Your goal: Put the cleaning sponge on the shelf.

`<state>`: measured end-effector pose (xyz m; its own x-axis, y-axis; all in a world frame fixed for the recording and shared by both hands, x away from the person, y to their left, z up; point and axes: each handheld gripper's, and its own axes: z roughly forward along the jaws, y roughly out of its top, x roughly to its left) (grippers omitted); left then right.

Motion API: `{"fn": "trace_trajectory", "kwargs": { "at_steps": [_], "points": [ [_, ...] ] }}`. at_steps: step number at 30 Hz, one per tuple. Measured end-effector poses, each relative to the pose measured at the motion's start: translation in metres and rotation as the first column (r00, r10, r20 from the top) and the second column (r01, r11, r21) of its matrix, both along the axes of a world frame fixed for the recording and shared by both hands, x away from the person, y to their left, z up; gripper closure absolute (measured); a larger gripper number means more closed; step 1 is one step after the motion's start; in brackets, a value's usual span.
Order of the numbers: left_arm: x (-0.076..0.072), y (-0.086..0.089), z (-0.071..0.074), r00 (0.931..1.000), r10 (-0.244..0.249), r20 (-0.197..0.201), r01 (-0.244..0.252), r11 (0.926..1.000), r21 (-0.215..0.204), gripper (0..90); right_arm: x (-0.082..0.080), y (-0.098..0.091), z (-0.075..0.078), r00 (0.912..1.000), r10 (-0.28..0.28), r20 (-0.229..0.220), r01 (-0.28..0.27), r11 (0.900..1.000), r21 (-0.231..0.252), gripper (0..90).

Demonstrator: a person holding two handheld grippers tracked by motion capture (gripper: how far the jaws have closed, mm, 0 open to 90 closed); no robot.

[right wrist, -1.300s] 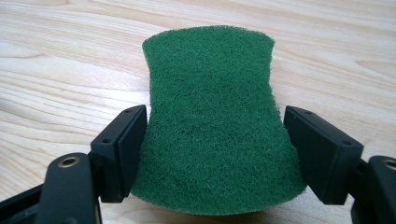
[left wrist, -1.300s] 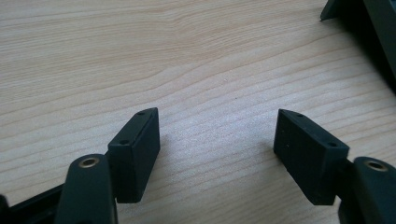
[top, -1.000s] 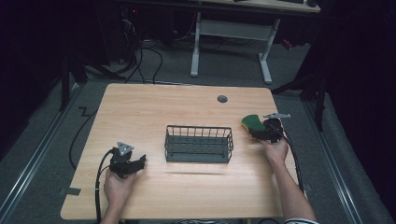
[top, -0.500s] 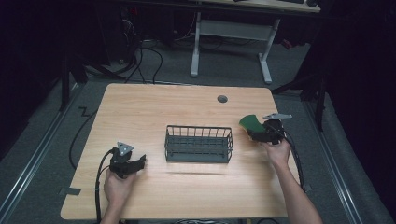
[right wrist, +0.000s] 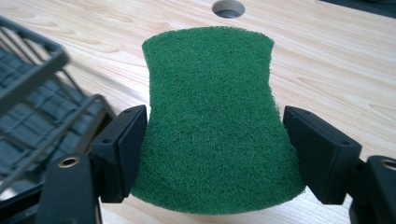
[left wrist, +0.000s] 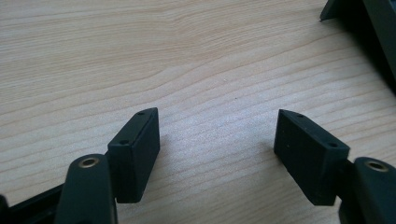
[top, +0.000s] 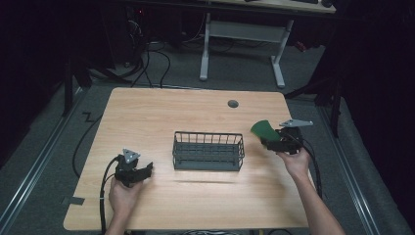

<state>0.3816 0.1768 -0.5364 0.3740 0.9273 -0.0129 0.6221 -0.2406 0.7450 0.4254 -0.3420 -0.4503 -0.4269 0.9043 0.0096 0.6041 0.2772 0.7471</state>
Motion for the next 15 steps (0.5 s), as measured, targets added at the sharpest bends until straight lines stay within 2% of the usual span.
{"fn": "trace_trajectory", "kwargs": {
  "at_steps": [7,15],
  "points": [
    [0.000,0.000,0.000,1.0000,0.000,0.000,0.000,1.0000,0.000,31.9,-0.011,0.005,0.010,0.9991,0.041,0.011,-0.042,0.9991,0.011,24.7],
    [0.000,0.000,0.000,1.0000,0.000,0.000,0.000,1.0000,0.000,31.9,-0.022,0.004,0.024,0.9963,0.075,0.043,-0.076,0.9970,0.019,24.7]
  ]
}}
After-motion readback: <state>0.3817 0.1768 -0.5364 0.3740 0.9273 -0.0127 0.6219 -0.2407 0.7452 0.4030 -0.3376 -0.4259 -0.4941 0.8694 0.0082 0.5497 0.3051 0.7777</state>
